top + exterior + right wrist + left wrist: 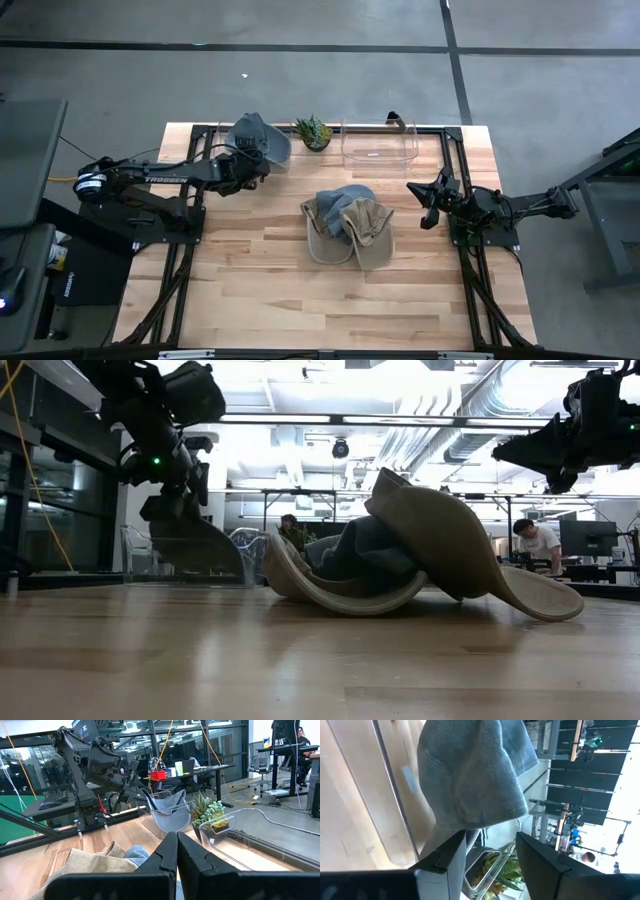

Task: Pick & Place hat
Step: Put the left gray cap into the left transparent bin, then put the left brown cap into the right transparent bin

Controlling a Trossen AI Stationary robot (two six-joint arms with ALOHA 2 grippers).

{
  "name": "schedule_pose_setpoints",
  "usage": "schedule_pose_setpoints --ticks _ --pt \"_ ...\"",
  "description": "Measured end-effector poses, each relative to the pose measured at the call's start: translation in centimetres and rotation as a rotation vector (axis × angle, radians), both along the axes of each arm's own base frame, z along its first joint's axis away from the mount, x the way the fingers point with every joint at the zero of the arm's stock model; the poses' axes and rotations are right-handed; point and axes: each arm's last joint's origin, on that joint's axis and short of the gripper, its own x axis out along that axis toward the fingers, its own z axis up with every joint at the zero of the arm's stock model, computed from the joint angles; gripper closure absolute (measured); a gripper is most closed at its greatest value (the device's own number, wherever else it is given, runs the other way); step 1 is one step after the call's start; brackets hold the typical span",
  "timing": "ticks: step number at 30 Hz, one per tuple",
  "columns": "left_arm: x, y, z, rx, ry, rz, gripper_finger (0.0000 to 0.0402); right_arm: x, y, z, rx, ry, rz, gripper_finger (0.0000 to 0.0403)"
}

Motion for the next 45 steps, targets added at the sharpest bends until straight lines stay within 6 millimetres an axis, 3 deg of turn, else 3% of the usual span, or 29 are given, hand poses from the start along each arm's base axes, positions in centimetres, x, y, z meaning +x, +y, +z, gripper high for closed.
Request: schedule_pose_setpoints --ticks 16,28,36,45 --pt "-0.5 -0.2 0.7 -0.008 -0.007 -0.03 0.0097 0.0 0.0 0.0 0.0 0.0 0.0 0.0402" --pt "-2.5 -0.8 3.8 0.077 -0.022 -0.123 0.0103 0.0 0.0 0.0 0.0 0.0 0.0 0.0402" --pt "-3.5 -1.3 5.5 0.123 0.007 -0.282 0.0104 0.0 0.0 0.0 0.0 0.0 0.001 0.0402" --pt "-2.6 -1.6 6.5 0.194 0.048 -0.59 0.0104 0.0 0.0 0.0 0.0 0.0 0.0 0.0402"
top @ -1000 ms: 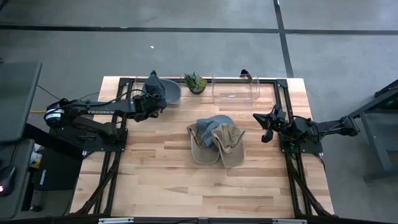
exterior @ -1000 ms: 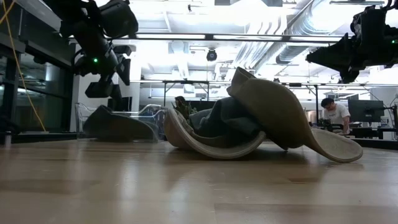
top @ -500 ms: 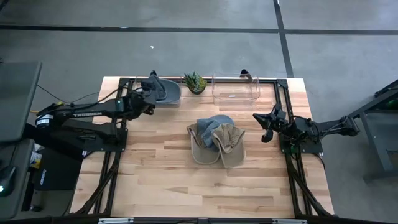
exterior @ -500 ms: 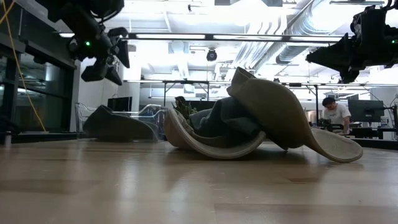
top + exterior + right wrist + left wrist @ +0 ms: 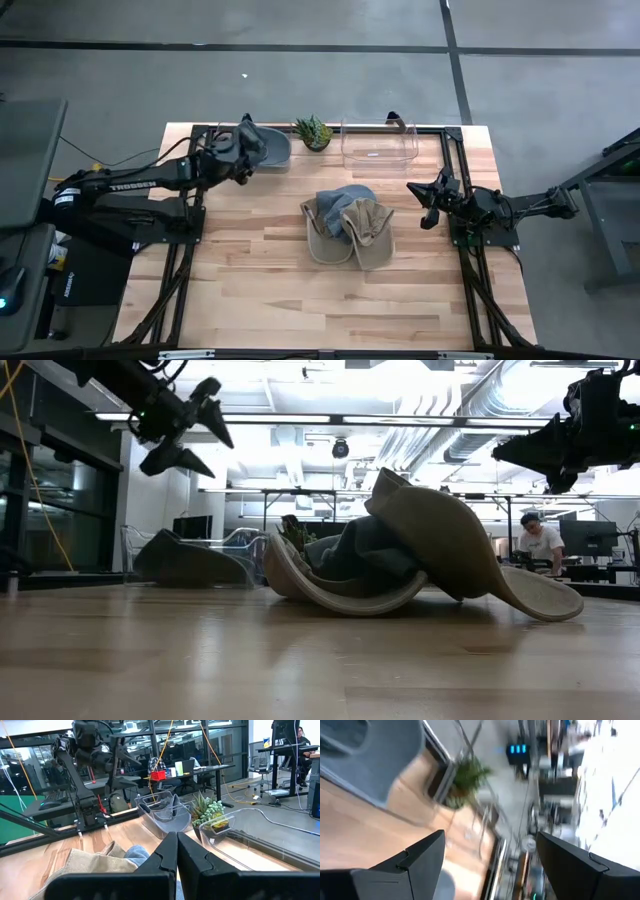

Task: Pick & Place hat
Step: Put the left brown cap into the right transparent bin

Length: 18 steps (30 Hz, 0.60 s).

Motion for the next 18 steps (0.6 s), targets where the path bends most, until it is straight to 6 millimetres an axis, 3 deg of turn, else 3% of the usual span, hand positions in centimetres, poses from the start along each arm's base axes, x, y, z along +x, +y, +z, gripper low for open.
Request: schedule_pose_setpoints --ticks 8,18 --pt "0.5 -0.5 0.0 0.026 0.058 -0.289 0.0104 0.0 0.0 0.0 0.0 0.0 0.0 0.0402" --pt "0.6 -1.1 -0.4 0.016 0.115 -0.509 0.0104 0.0 0.0 0.0 0.0 0.0 0.0 0.0402"
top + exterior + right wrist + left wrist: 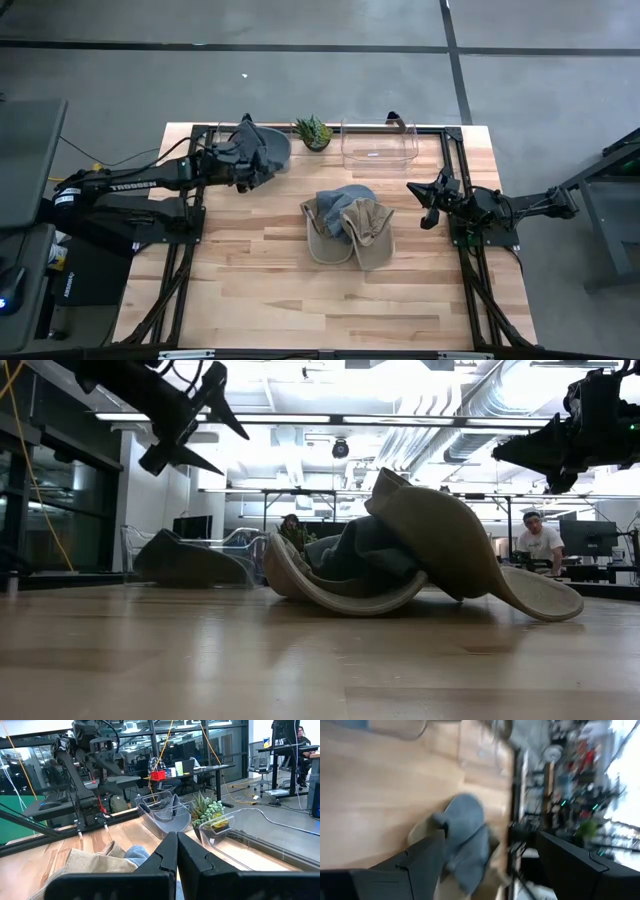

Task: Pick & Place hat
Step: Put the left brown cap into the right transparent bin

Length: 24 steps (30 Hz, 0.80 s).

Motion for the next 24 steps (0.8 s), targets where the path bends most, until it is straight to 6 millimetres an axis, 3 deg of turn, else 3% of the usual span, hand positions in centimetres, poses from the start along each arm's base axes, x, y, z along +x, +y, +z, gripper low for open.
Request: schedule_pose_setpoints --ticks 12,24 --pt "0.9 -2.8 -1.3 -0.003 0.114 -0.217 0.0104 0.0 0.0 0.0 0.0 0.0 0.0 0.0402" --pt "3.0 -7.2 -3.9 -0.023 0.23 -0.186 0.0104 0.0 0.0 0.0 0.0 0.0 0.0 0.0402"
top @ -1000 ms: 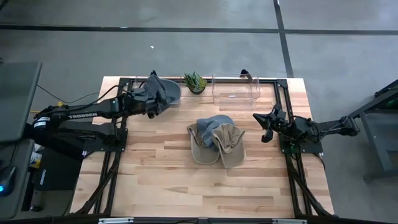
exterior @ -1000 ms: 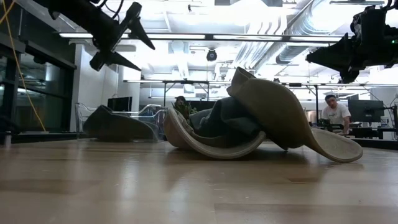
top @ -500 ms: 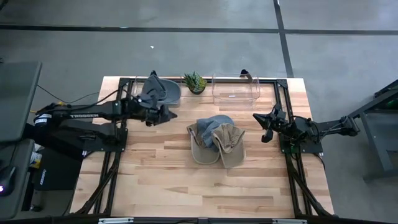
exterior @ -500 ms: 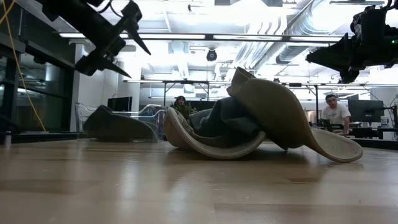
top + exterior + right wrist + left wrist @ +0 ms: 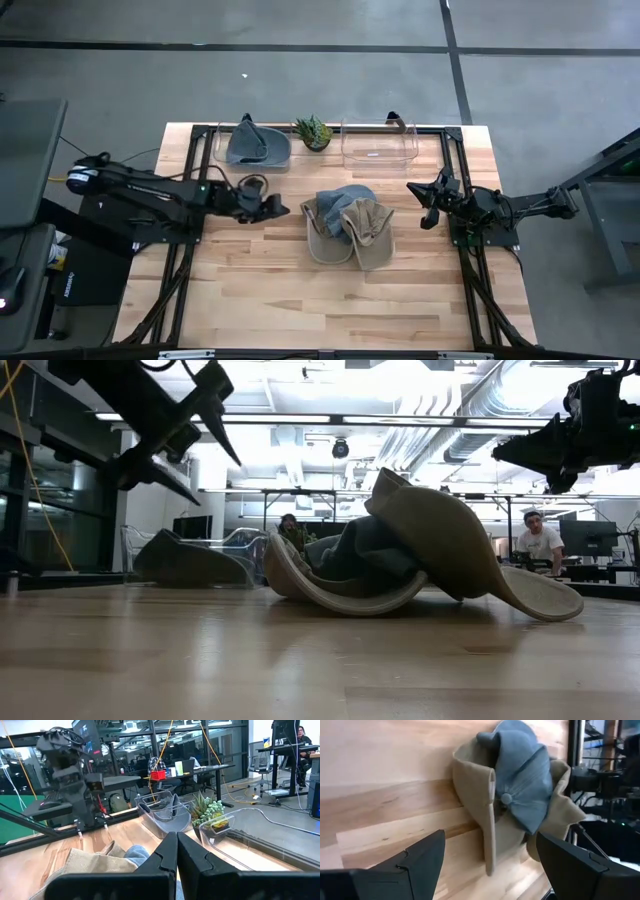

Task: Pick & Place hat
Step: Put the left brown cap into the right transparent bin

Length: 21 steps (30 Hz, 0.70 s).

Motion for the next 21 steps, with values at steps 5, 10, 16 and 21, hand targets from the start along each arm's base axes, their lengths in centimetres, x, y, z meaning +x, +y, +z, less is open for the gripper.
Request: schedule_pose_setpoints --ticks 5,10,16,21 --pt "1.1 -1.1 -1.3 -0.038 0.029 0.012 0.0104 0.0 0.0 0.0 0.0 0.0 -0.001 0.0402" --pt "2.6 -1.7 -2.1 -0.07 -0.013 0.018 0.0104 0.0 0.0 0.0 0.0 0.0 0.0 0.0402" --pt "4.0 -1.7 -3.1 -0.141 -0.063 0.119 0.0104 0.0 0.0 0.0 0.0 0.0 -0.001 0.0402" --pt "4.6 -1.5 -4.6 -0.186 -0.033 0.235 0.0104 0.0 0.0 0.0 0.0 0.0 -0.001 0.0402"
